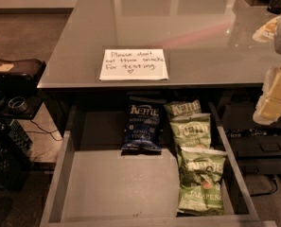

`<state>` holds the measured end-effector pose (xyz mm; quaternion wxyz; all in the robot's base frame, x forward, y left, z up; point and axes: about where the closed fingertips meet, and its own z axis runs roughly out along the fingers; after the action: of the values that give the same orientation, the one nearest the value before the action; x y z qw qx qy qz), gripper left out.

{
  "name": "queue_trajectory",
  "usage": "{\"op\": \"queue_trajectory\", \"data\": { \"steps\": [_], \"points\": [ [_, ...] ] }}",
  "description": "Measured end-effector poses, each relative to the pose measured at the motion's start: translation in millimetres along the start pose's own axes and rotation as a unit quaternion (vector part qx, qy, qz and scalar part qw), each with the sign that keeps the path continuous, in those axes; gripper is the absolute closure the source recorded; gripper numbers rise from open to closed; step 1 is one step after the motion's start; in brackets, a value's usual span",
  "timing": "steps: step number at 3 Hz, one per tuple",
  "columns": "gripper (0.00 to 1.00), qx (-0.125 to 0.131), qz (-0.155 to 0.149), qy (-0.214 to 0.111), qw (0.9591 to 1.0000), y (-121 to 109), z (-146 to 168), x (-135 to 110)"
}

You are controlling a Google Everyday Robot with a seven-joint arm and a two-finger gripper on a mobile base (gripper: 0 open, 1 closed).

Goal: Pick blue chip bag from top drawer and place on counter

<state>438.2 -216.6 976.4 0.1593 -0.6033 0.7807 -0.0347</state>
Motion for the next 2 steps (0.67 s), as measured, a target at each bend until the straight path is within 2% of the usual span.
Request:
{"op": "queue_trajectory", "data": {
  "steps": [1,2],
  "points": [
    [0.0,0.0,0.0,0.0,1.0,0.0,0.0,0.0],
    [0.0,0.006,0.006,-0.017,0.9998,2.8,13.9,-4.6]
  ]
}}
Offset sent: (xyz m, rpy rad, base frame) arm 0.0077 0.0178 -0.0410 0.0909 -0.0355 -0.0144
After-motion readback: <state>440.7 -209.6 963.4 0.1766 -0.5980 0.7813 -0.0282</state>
